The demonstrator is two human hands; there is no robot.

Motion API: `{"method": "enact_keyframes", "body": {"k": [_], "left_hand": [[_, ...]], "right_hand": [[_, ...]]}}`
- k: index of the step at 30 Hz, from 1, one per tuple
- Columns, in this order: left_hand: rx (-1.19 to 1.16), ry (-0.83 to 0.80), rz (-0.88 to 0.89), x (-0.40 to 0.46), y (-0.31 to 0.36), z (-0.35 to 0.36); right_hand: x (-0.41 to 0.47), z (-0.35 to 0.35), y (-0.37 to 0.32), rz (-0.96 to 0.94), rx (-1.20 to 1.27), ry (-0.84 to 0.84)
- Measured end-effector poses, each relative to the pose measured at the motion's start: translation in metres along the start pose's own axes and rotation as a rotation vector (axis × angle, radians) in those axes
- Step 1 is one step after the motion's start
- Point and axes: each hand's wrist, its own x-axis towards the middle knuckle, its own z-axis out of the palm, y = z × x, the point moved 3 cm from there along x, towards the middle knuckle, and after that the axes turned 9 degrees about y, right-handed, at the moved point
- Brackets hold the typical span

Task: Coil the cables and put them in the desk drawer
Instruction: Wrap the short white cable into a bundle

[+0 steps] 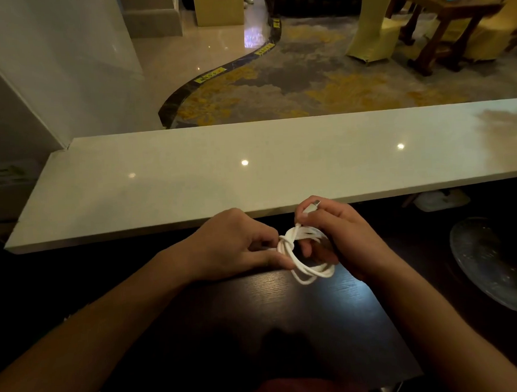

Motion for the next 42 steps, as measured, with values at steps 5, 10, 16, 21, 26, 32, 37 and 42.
{"method": "enact_keyframes", "body": {"k": [5, 10, 16, 21, 26, 32, 37, 42], "left_hand": [[0.071, 0.097, -0.021, -0.003, -0.003, -0.001], [0.0, 0.045, -0.085, -0.004, 0.0, 0.0], [-0.818, -0.164, -0.274, -0.014, 0.002, 0.011], [-1.081, -0.105, -0.258, -0.018, -0.005, 0.034], [-1.494, 0.147, -0.297, -0.016, 0.0, 0.069], [-1.54, 0.311, -0.416, -0.015, 0.012, 0.088], [-1.505, 0.385, -0.428, -0.015, 0.017, 0.094], [-1.321, 0.341, -0.418, -0.017, 0.008, 0.086]], "right_hand": [[0.002, -0.009, -0.003, -0.044, -0.072, 0.05], [0.004, -0.016, -0.01, -0.057, -0.069, 0.093], [0.002, -0.01, 0.001, -0.052, 0.063, 0.123], [-0.001, 0.003, 0.009, -0.043, 0.11, 0.117], [0.002, 0.007, 0.012, -0.073, 0.136, 0.182], [-0.002, 0.01, 0.021, -0.105, 0.148, 0.278], [-0.003, 0.017, 0.03, -0.059, 0.16, 0.327], [-0.004, 0.015, 0.031, -0.022, 0.16, 0.297]]}}
